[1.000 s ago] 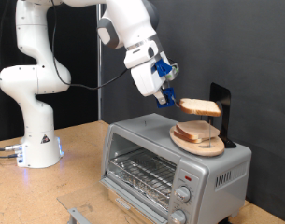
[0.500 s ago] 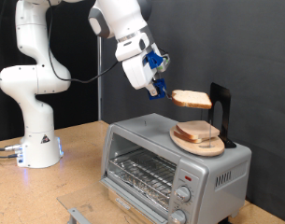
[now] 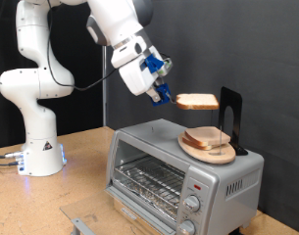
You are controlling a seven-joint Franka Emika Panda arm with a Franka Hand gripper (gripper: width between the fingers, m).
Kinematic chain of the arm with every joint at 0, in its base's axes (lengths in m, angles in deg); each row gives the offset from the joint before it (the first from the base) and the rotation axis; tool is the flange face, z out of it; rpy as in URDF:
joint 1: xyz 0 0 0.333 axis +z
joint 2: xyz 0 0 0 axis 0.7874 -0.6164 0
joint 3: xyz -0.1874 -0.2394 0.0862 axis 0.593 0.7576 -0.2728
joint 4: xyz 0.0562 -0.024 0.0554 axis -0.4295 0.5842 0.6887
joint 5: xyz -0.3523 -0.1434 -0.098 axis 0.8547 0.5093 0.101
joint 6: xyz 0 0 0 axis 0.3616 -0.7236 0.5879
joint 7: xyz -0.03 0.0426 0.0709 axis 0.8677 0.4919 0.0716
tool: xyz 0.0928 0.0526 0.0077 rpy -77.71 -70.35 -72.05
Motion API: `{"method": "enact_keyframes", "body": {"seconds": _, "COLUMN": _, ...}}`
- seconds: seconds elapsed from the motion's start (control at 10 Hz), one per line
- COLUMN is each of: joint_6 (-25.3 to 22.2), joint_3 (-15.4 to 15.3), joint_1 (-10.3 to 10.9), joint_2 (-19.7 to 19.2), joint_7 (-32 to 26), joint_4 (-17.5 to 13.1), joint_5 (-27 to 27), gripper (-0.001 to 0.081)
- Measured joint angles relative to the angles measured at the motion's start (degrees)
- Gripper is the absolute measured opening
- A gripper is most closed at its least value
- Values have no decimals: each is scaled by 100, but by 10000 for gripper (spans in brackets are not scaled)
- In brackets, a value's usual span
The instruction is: Make a piece of toast with the oven
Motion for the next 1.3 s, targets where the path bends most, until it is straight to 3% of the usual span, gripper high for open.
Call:
{"method": "enact_keyframes", "body": {"seconds": 0.6, "joint_6": -352, "joint_3": 850, "joint_1": -66, "joint_2": 1007, "joint_7": -582, "joint_4": 984, "joint_5": -28, "gripper": 464}}
{"method": "enact_keyframes", "body": {"seconds": 0.9, "joint_6": -584, "joint_3": 1321, "joint_1": -123, "joint_2": 1330, "joint_7": -901, "joint_4": 1250, "joint_5": -15, "gripper": 464}}
{"method": "enact_keyframes", "body": {"seconds": 1.3, "joint_6": -811, "joint_3": 1559, "joint_1": -184, "joint_2": 1493, "joint_7": -1035, "joint_4": 1355, "joint_5": 84, "gripper": 464}}
